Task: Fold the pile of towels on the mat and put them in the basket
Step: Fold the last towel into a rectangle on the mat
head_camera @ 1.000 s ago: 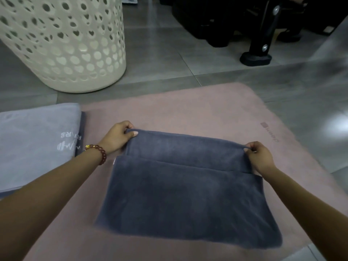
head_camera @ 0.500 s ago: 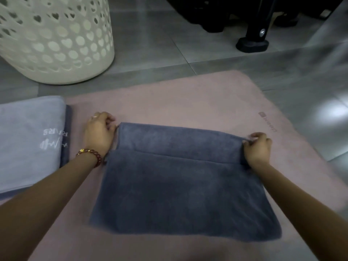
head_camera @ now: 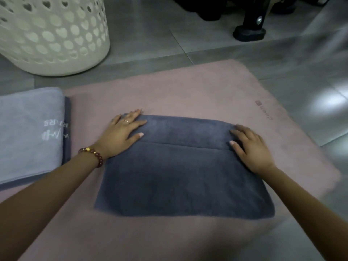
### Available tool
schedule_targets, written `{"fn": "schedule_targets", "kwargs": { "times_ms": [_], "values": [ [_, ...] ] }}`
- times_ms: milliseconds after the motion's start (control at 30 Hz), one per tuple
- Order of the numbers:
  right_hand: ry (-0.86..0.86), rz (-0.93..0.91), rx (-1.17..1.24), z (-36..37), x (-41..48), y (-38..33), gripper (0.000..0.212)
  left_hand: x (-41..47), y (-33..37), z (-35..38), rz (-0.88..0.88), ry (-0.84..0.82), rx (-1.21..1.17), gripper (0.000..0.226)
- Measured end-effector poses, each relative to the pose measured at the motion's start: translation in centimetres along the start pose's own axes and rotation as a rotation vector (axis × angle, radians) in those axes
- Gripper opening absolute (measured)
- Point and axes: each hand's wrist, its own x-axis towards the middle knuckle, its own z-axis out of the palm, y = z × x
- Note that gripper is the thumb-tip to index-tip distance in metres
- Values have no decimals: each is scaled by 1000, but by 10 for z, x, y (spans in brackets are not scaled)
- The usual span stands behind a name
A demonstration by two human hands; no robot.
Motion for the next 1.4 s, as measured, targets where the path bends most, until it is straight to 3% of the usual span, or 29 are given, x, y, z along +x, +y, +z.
{"fn": "schedule_targets", "kwargs": {
  "times_ms": [67, 133, 233, 300, 400, 467, 567, 667, 733, 900, 1167, 1233, 1400],
  "values": [
    [46, -54, -50, -3, -14, 5, 57, -15, 2, -1, 125, 108, 32, 53],
    [-58, 36, 10, -8, -24, 14, 46, -28, 3, -3, 166, 110, 77, 45],
    [-221, 70, 80, -15, -31, 24, 34, -35, 1, -16, 46, 10, 33, 45],
    [-184, 75, 179, -23, -33, 26, 24, -38, 1, -27, 1, -26, -209, 41],
    [-64, 259, 865, -45, -34, 15, 23, -40, 10, -43, -140, 136, -831, 30],
    [19, 373, 1136, -54, -25, 9, 14, -30, 10, -51, -268, 307, -1010, 27],
    [118, 519, 1105, -52, 7, 3, 22, -2, 3, -53, -388, 491, -944, 23],
    [73, 691, 989, -35, 33, -2, 39, 17, -1, -27, -517, 436, -744, 12],
    [27, 738, 893, -22, 39, -3, 38, 20, -5, -7, -604, 439, -691, 17],
    [200, 712, 747, -10, 42, -6, 29, 30, -9, -2, -594, 507, -544, 12],
    [239, 694, 606, -7, 54, -8, 31, 33, -8, -1, -619, 556, -540, 10],
    [215, 703, 617, -8, 53, -8, 23, 33, -8, -2, -625, 540, -559, 11],
    [91, 764, 912, -24, 24, -1, 30, 13, 8, -20, -685, 428, -594, 25]
  ]
}}
